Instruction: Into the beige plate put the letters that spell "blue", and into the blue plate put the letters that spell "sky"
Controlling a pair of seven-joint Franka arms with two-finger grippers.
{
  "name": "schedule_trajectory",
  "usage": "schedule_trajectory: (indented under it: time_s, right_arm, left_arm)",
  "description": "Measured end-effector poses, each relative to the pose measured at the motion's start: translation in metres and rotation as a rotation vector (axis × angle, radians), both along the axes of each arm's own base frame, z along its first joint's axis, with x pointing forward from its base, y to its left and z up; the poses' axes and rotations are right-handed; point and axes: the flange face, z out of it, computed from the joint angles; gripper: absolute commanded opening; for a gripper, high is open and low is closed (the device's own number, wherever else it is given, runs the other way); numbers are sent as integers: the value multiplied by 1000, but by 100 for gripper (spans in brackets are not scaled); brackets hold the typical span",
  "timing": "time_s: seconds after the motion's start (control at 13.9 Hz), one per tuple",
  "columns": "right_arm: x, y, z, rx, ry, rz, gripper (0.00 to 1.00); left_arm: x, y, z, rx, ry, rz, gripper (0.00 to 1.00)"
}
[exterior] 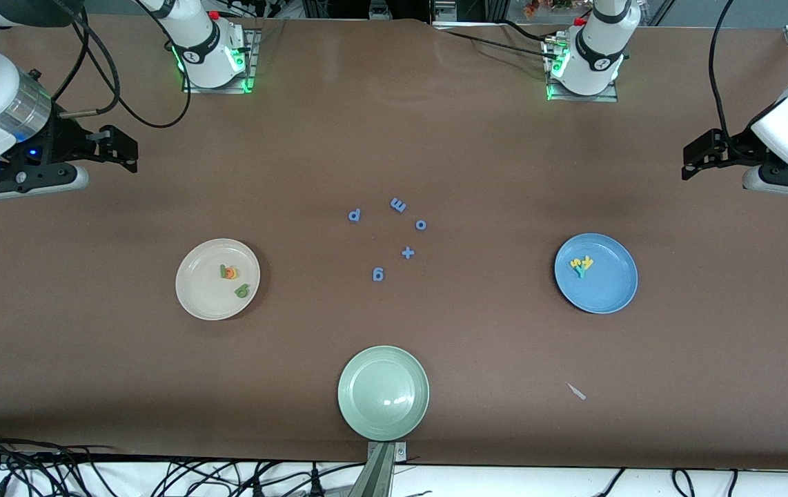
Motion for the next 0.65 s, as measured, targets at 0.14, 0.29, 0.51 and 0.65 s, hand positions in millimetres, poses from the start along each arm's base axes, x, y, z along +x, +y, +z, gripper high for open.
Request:
schedule_trajectory:
  time_s: [0.14,0.29,0.51,0.65]
  right_arm:
    - [0,1,0,0,0,-1,100]
    - [0,1,0,0,0,-1,100]
    - [0,1,0,0,1,-1,100]
    - [0,1,0,-1,1,-3,100]
  left_arm:
    - [0,0,0,0,0,1,100]
    - [0,5,0,1,1,8,100]
    - [1,8,-1,1,2,13,100]
    - [1,6,-1,1,1,9,100]
